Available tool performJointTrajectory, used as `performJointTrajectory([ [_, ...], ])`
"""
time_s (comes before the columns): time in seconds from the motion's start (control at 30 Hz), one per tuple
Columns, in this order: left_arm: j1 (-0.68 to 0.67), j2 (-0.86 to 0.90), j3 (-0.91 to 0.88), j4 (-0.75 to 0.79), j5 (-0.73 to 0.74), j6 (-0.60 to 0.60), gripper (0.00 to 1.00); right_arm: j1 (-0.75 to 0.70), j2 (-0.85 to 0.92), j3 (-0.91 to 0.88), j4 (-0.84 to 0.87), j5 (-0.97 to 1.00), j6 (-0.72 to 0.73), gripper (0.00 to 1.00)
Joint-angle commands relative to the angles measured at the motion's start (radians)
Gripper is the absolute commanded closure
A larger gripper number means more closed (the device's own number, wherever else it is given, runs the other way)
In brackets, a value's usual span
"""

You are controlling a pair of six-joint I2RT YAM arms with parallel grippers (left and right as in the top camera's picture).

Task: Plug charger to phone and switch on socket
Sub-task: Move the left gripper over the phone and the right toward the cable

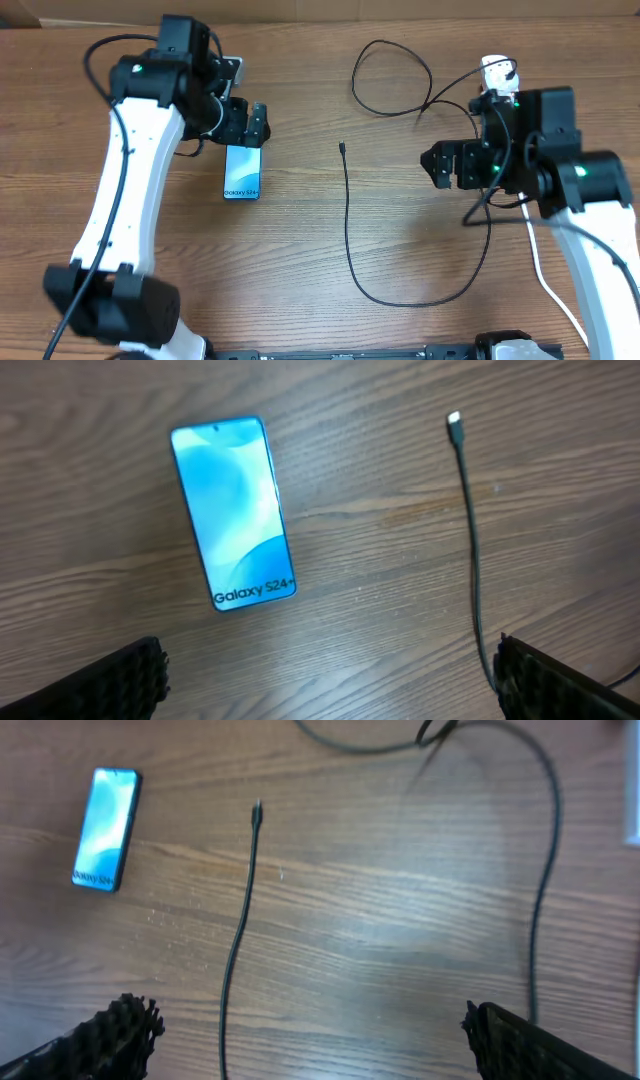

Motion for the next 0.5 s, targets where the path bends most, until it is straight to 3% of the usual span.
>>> performJointTrajectory([
  [0.0, -0.001, 0.086, 0.024, 0.006, 0.015, 0.012, 0.00, 0.004, 0.040, 0.025, 0.000, -0.083, 0.002, 0.00],
  [0.03, 0.000, 0.116, 0.024, 0.001, -0.016, 0.001, 0.07, 0.004, 0.055, 0.024, 0.001, -0.117, 0.002, 0.00],
  [0.17, 0.000, 0.190, 0.024, 0.000, -0.151, -0.125, 0.06, 0.004, 0.072, 0.024, 0.012, -0.140, 0.002, 0.00],
  [0.47, 0.000, 0.360, 0.024, 0.048, -0.167, -0.123, 0.08, 0.004, 0.083, 0.024, 0.020, -0.139, 0.002, 0.00],
])
